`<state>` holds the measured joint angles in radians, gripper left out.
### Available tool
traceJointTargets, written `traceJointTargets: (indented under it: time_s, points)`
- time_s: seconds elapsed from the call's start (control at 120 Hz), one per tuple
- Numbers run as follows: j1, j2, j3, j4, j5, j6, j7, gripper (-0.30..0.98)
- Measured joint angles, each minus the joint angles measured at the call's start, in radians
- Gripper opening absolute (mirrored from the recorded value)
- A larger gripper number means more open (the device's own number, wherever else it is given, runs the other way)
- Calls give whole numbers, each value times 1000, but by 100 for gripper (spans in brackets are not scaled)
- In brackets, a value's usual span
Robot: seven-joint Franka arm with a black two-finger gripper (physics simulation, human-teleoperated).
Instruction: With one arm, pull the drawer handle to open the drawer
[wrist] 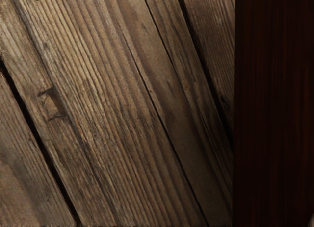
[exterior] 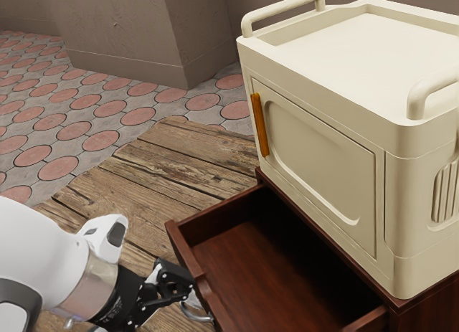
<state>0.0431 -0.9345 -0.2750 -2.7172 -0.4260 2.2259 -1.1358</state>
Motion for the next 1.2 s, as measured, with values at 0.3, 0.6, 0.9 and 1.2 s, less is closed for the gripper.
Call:
traceJointTargets:
  time_s: [0.3,0.6,0.9,1.2]
  points:
    - [-41,-65,67,-34,79,-41,-21,68]
    - [-44,-89,88,-43,111,-68,-37,68]
    - [-49,-69,86,-39,105,-51,-48,69]
    - [-65,-37,84,-28,90,-12,-56,69]
